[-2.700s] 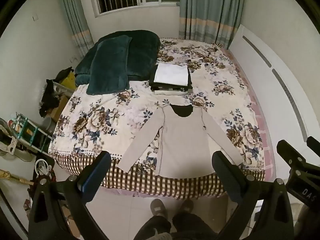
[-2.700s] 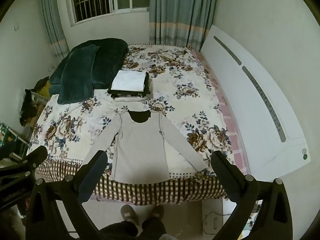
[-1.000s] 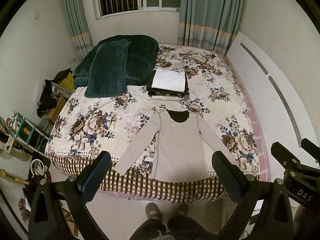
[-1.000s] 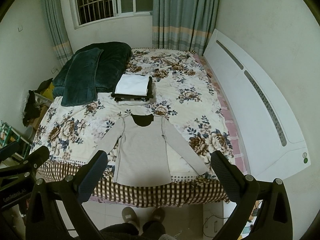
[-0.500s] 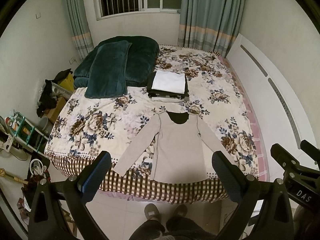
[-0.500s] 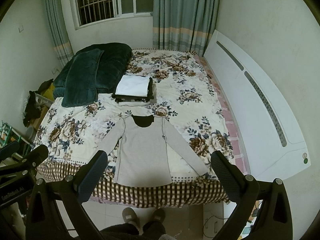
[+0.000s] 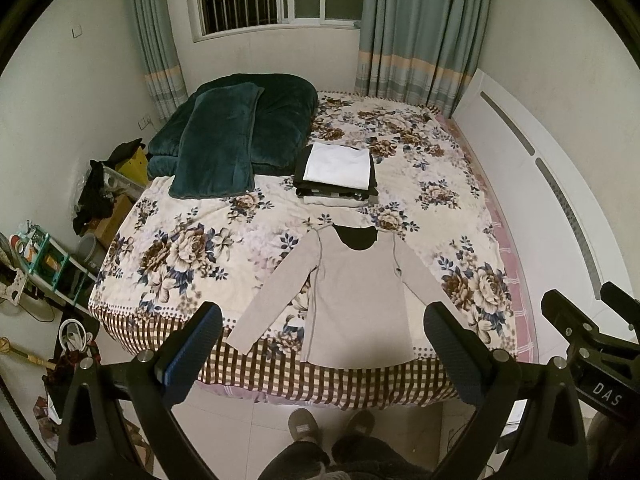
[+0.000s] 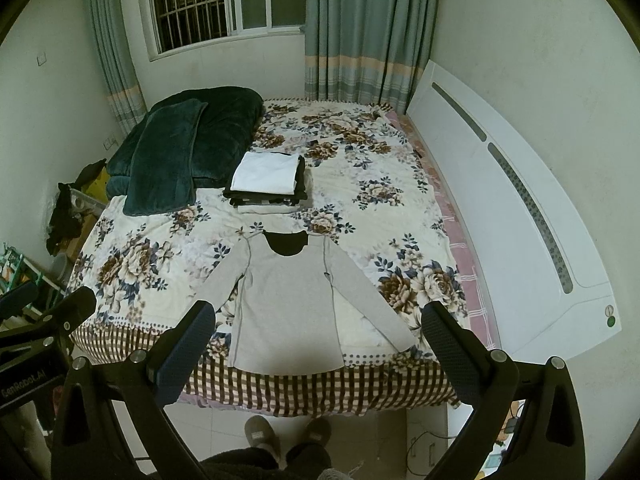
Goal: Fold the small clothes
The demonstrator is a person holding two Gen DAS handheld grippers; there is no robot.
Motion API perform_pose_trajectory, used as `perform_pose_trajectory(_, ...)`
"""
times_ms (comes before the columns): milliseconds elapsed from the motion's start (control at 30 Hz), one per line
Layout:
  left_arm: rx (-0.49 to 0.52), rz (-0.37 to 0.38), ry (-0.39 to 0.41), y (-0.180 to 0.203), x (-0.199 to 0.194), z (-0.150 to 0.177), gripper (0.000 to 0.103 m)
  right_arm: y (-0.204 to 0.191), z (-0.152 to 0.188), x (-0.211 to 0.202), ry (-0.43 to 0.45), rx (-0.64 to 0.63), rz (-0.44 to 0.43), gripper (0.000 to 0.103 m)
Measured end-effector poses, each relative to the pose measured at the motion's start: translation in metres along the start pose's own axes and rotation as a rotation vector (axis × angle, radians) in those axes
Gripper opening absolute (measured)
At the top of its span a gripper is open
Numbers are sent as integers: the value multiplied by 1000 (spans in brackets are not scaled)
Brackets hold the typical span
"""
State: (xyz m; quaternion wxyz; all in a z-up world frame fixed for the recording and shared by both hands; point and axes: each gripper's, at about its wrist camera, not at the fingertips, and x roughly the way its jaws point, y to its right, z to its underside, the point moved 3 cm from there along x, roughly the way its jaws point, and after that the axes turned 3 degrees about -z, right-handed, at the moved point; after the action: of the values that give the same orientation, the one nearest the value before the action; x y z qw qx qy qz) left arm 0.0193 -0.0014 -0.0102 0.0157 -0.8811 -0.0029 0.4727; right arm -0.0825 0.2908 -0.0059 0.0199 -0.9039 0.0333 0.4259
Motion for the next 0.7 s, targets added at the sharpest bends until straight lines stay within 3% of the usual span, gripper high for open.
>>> perform_pose_trajectory(367, 1, 2, 2, 2, -1, 0, 103, 2, 3, 2, 0, 2, 2, 103)
perform_pose_trajectory(467, 0, 1, 4, 2, -1, 1, 103, -17, -20, -8, -4, 6, 3, 103)
perform_pose_trajectory(700, 5, -20, 41, 10, 20, -23, 103, -18, -24, 6, -23, 51, -21, 103)
